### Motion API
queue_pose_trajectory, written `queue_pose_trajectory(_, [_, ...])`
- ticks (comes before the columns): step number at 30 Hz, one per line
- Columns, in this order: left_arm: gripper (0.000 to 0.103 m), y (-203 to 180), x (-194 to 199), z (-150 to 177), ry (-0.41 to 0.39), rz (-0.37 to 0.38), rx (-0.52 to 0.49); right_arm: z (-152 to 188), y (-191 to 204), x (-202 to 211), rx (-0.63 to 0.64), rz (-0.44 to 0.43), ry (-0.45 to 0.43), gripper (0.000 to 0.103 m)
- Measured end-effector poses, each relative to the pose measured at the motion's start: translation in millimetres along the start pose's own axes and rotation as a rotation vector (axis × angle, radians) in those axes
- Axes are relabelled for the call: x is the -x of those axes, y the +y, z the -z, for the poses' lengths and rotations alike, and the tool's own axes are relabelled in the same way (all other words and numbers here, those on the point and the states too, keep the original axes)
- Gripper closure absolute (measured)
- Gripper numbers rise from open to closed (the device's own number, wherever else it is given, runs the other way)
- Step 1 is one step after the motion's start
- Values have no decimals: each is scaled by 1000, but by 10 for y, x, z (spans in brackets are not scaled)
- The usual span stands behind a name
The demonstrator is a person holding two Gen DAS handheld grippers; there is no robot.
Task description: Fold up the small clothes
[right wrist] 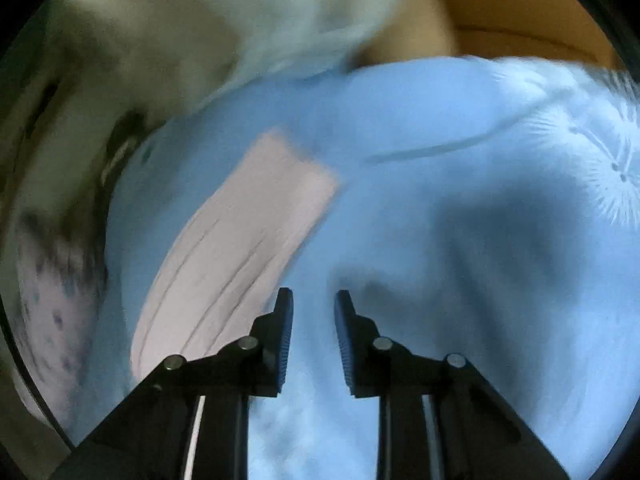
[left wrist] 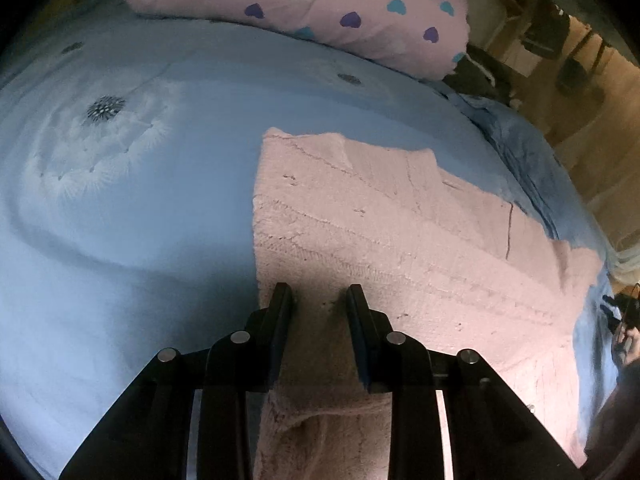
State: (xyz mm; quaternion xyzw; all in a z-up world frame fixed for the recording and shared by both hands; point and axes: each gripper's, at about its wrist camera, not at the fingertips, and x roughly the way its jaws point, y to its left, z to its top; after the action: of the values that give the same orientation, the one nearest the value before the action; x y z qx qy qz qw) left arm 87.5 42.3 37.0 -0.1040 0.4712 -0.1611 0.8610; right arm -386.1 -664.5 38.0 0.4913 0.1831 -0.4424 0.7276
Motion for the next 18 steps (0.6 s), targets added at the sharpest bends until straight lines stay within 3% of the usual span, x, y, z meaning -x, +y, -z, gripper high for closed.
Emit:
queue_pose_trajectory(2, [96, -29, -2, 14, -6, -15, -26, -72, -108, -138, -9, -45, 6, 71])
queue_pose_trajectory(3, [96, -43, -3, 19, -9, -24, -36, -69, -122, -205, -13, -51, 6, 61])
queue_pose_trajectory(7, [95, -85, 7, -3, -3, -40, -51, -125, -216, -438, -67, -128, -36, 61])
queue_pose_trajectory(11, [96, -21, 37, 14, -4, -19, 10, -311, -221, -616, -123, -215, -98, 62])
queue_pose_trajectory(12, [96, -30, 42, 19, -5, -30, 14, -364, -219, -653, -139, -242, -103, 65])
queue_pose_trajectory(13, [96, -73, 53, 27, -5, -61, 6, -415, -219, -697, -156, -280, -85, 92])
queue_pose_trajectory(15, [96, -192, 116, 63, -19, -135, -35, -482, -161, -672, -144, -347, -31, 97])
queue_pose_trajectory(17, [95, -380, 241, 123, -81, -185, -78, -502, -51, -402, -18, -391, -108, 97])
queue_pose_trajectory(18, [95, -467, 293, 144, -103, -183, -97, -434, 88, -177, 106, -389, -148, 97])
